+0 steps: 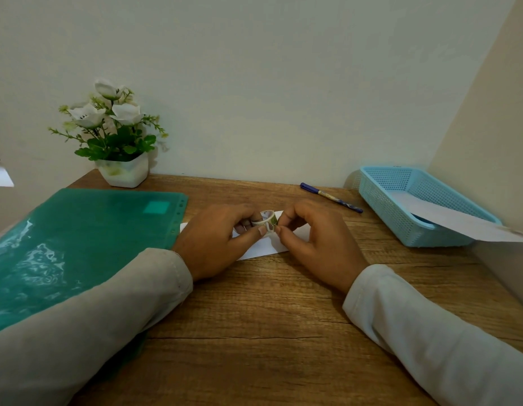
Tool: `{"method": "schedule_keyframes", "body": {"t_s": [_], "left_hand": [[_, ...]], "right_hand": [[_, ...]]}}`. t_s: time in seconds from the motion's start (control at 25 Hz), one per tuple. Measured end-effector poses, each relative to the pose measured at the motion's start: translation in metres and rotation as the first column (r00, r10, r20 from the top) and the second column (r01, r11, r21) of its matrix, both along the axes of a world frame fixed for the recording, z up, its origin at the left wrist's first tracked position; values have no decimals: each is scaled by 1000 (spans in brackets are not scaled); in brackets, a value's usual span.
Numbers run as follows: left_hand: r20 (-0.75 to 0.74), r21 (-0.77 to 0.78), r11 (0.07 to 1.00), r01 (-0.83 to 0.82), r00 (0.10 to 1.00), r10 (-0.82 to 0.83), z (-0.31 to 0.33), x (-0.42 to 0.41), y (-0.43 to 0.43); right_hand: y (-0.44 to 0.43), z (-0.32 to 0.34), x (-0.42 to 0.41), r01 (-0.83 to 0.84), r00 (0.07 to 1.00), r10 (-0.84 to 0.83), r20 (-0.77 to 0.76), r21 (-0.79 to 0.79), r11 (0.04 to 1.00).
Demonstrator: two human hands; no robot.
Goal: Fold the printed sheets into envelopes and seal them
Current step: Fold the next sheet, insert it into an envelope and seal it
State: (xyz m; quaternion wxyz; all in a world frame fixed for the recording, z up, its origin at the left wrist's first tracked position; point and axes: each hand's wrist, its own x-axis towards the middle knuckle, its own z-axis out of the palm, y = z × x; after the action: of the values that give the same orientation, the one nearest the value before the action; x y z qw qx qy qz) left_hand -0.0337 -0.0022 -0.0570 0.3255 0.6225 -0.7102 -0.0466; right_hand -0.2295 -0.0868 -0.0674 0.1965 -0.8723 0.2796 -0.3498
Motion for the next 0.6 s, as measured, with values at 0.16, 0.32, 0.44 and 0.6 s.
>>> {"method": "schedule_keyframes", "body": {"t_s": [0.16, 0.32, 0.44, 0.6], "left_hand": [[-35, 26, 1000, 0, 999, 0, 0, 0, 0], [-41, 5, 1000, 3, 999, -3, -1, 1, -1], [-38, 11, 1000, -7, 999, 7, -1, 1, -1], [-37, 5, 1000, -11, 999, 11, -2, 0, 0]], "right_hand": [[-1, 0, -1, 8, 998, -10, 59, 42, 999], [0, 0, 0, 5, 1000, -6, 20, 53, 999], [1, 0, -1, 25, 1000, -25, -1, 40, 999], [0, 3, -2, 24, 997, -35, 69, 146, 989]]}}
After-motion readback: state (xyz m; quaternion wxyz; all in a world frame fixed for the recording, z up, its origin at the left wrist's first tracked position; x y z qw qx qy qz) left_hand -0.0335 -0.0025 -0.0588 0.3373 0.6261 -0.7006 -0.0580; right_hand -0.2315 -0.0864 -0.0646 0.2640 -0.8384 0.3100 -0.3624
